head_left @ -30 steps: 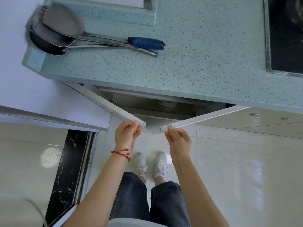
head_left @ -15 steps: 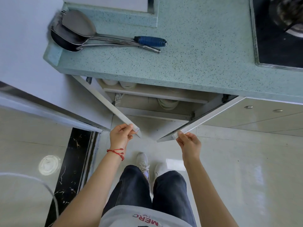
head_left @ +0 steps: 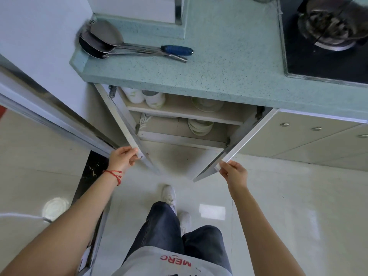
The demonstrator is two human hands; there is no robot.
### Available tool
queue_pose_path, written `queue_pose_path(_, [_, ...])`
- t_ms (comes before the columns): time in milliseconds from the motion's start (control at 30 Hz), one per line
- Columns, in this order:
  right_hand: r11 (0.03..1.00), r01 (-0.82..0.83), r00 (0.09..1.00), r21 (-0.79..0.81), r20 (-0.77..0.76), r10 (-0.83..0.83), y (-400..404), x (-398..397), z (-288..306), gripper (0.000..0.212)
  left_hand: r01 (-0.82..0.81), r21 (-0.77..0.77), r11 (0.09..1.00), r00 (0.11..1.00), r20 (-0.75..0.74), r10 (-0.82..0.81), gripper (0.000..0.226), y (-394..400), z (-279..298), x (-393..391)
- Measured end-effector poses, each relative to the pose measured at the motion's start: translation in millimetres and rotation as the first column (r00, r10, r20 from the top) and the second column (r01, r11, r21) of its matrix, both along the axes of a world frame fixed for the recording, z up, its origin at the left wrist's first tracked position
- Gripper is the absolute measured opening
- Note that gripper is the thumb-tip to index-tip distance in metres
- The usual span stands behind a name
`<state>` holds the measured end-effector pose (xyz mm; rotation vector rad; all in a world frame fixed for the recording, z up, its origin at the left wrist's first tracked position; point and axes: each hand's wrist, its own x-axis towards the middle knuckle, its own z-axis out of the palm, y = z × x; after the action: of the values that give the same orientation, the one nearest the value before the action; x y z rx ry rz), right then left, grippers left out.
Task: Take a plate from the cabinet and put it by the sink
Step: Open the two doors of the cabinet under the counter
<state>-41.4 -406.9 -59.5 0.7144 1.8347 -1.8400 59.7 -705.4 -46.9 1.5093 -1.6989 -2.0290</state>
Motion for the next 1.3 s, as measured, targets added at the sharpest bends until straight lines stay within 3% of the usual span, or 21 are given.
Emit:
queue_pose_path(400, [0.987, -0.073, 0.995, 0.146, -0.062, 0.082, 61, 20, 7, 0.013, -0.050, -0.080, 0.996, 0.998, 0.023, 0.052, 0.014, -18, 16, 51])
queue_pose_path(733, [0.976, 0.127, 0.992, 0.175, -0.022, -0.125, 78, 39, 18, 0.021, -0.072, -0.081, 0.994, 0.997, 0.012, 0.073, 0.026, -29, 23, 73])
queue_pose_path(833, [0.970, 0.152, 0.988, 0.191, -0.023, -0.150, 81, 47, 18, 0.021, -0.082, -0.080, 0.993, 0.997, 0.007, 0.083, 0.010, -33, 23, 81])
queue_pose_path(967, [0.960, 0.207, 0.978, 0.189, -0.041, -0.203, 82, 52, 19, 0.023, -0.088, -0.092, 0.992, 0.995, 0.030, 0.091, 0.029, -41, 18, 87])
queue_pose_path(1100, [0.937, 0.269, 0.963, 0.222, -0.033, -0.268, 92, 50, 19, 0.025, -0.093, -0.091, 0.992, 0.994, 0.046, 0.098, 0.021, -45, 18, 91])
queue_pose_path(1267, [0.905, 0.369, 0.926, 0.212, -0.003, -0.377, 109, 49, 16, 0.013, -0.163, -0.070, 0.984, 0.985, 0.053, 0.167, 0.005, -49, 17, 97])
queue_pose_path(1300, [0.899, 0.378, 0.922, 0.221, 0.001, -0.388, 111, 48, 16, 0.011, -0.193, -0.062, 0.979, 0.979, 0.051, 0.196, 0.010, -50, 16, 98])
